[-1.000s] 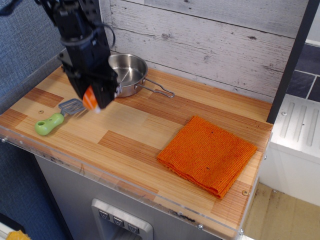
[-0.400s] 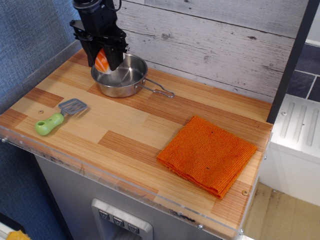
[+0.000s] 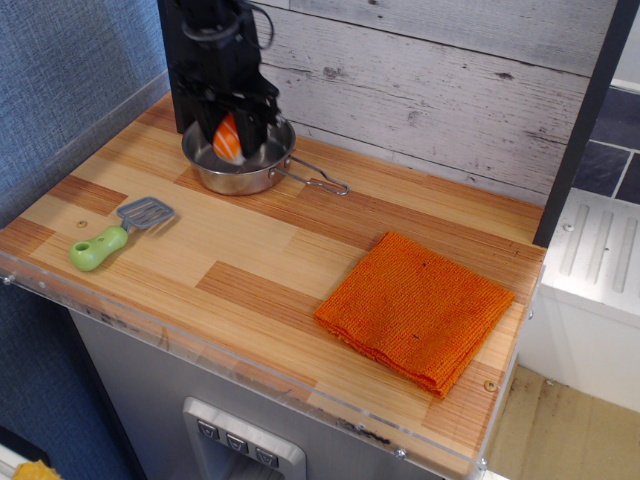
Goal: Put the half bun into the pot.
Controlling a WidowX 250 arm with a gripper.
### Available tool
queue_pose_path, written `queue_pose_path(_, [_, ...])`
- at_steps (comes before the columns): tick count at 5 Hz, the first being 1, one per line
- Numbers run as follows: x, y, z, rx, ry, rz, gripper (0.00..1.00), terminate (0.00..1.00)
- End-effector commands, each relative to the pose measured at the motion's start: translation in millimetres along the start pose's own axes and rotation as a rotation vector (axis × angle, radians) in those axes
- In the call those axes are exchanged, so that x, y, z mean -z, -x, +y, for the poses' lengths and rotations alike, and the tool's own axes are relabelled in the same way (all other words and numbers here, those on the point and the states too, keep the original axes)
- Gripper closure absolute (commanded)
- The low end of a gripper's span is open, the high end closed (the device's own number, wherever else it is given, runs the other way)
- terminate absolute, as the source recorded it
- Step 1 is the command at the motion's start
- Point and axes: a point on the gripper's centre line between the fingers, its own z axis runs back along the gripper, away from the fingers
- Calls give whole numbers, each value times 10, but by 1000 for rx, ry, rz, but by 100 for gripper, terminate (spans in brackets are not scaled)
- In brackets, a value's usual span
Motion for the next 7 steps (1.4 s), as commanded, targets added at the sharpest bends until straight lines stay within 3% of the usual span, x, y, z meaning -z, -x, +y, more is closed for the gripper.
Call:
queue_pose_path(1, [80,-42,-21,33,-35,8,100,0])
queue_pose_path(2, [80,-19,-3,-40,-89,8,0,0])
queue_pose_path(3, [61,23,25,-107,-93,14,0,0])
queue_pose_path(5, [18,70,-38,-96,-80,13,0,0])
queue_pose_path(7, [-229,9,-1,-93,-64,-51,0,0])
